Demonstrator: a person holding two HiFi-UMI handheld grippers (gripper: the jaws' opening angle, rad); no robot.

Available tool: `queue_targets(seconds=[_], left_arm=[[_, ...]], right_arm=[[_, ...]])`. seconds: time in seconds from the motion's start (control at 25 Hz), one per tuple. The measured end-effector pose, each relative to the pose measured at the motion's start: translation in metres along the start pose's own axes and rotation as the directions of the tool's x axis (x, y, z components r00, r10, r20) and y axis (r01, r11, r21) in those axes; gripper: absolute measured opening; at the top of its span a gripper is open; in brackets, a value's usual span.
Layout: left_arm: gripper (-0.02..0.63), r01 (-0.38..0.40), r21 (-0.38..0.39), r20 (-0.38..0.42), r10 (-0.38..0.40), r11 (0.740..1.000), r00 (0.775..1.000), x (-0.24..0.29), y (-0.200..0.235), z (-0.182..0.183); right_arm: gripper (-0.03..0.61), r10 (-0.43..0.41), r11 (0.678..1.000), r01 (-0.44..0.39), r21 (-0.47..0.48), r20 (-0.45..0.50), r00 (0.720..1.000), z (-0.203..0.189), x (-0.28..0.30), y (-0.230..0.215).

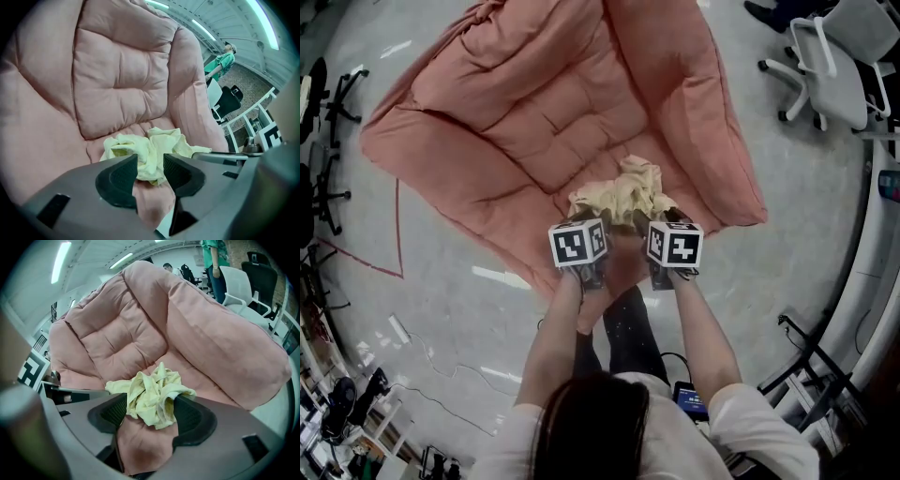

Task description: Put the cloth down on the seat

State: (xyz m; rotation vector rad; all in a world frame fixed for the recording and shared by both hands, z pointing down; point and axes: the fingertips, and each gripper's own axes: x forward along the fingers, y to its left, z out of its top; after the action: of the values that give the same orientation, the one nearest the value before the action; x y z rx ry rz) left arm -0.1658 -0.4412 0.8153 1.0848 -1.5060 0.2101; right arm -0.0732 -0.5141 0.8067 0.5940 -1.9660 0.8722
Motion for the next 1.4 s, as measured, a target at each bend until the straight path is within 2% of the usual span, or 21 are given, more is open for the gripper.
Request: queue_targets(seconds=[0.2, 0.56, 0.8, 0.96, 1.2, 1.4], left_arm=[[0.181, 0.034, 0.018, 0.011, -0.034, 0.999, 0.999, -0.021, -0.012, 0.000], [0.181, 0.084, 0.078, 0.079, -0.090, 0.993, 0.993, -0.075, -0.040, 0.026], [0.181, 0.144, 0.125, 0.125, -0.160, 0.982, 0.979, -0.116, -0.062, 0.028], [0.181, 0.148, 0.186, 0.171, -0.180, 0.971, 0.969, -0.147, -0.075, 0.030], [0.181, 0.174, 0.272, 0.252, -0.245, 0.946, 0.936, -0.206, -0.095, 0.039], [0.181, 0.168, 0.330, 0.353, -0.286, 0.929, 0.891, -0.260, -0.107, 0.045]], right_arm=[[0.298, 0.008, 1.000, -0.008, -0.014, 0.035, 0.999, 0.007, -0.023, 0.015], [0.298, 0.004, 1.000, -0.001, -0.031, 0.113, 0.994, 0.024, -0.071, 0.046], [0.298, 0.004, 0.999, 0.003, -0.043, 0.172, 0.985, 0.035, -0.108, 0.071], [0.298, 0.007, 0.998, 0.007, -0.066, 0.212, 0.977, 0.040, -0.135, 0.093], [0.296, 0.007, 0.993, 0.030, -0.110, 0.320, 0.947, 0.051, -0.186, 0.124], [0.293, -0.031, 0.990, 0.085, -0.110, 0.421, 0.907, 0.051, -0.228, 0.144]])
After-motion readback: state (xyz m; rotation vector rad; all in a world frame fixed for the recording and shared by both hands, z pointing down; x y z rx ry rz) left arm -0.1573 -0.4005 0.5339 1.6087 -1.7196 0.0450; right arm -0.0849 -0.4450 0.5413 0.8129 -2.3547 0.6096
